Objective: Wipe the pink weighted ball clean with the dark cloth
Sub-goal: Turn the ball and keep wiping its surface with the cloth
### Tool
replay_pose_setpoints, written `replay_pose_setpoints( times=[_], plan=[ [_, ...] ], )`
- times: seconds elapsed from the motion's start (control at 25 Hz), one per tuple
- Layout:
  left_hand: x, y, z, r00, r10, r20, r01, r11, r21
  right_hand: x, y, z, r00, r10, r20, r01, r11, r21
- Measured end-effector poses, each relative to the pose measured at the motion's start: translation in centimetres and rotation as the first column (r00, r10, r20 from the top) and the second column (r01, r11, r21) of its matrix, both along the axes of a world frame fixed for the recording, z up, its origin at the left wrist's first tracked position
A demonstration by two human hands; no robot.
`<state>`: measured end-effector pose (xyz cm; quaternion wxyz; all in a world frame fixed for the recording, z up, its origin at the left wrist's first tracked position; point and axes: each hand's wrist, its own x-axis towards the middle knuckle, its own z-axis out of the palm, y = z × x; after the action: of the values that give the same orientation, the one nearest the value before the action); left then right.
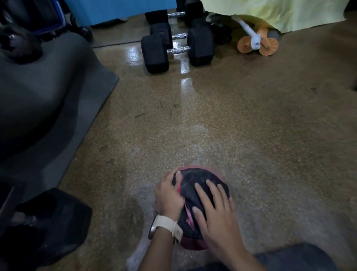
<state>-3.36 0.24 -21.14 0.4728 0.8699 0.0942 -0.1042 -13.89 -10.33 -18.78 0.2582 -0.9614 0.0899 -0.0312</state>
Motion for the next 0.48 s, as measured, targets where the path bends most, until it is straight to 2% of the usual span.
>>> replay_pose_setpoints(
  times=[0.08, 0.2, 0.24, 0.32, 0.4, 0.48],
  plan=[
    [-0.2, 0.4, 0.3, 1.000, 0.023, -0.019, -0.024, 0.998, -0.056, 2.8, -1.1, -0.1, 0.998, 0.020, -0.054, -0.021, 1.000, -0.015],
    [-1.0, 0.1, 0.8, 0.996, 0.089, -0.024, -0.090, 0.995, -0.053, 8.8, -2.7, 0.0, 0.983, -0.056, -0.176, 0.075, 0.991, 0.108],
    [-1.0, -0.1, 1.1, 0.993, 0.116, -0.027, -0.118, 0.992, -0.046, 9.0, -2.3, 0.1, 0.982, -0.076, -0.171, 0.094, 0.991, 0.100],
    [-0.8, -0.3, 1.2, 0.988, 0.147, -0.041, -0.149, 0.988, -0.052, 5.7, -1.0, -0.6, 0.996, -0.062, -0.067, 0.065, 0.997, 0.039],
    [-0.7, -0.1, 0.9, 0.988, 0.149, -0.037, -0.152, 0.986, -0.075, 0.0, 0.2, -0.8, 1.000, -0.001, 0.012, 0.001, 0.998, 0.069],
    [-1.0, 0.0, 0.6, 0.989, 0.149, -0.025, -0.150, 0.985, -0.090, -2.2, -0.9, -1.3, 0.998, 0.012, 0.058, -0.017, 0.996, 0.086]
  ],
)
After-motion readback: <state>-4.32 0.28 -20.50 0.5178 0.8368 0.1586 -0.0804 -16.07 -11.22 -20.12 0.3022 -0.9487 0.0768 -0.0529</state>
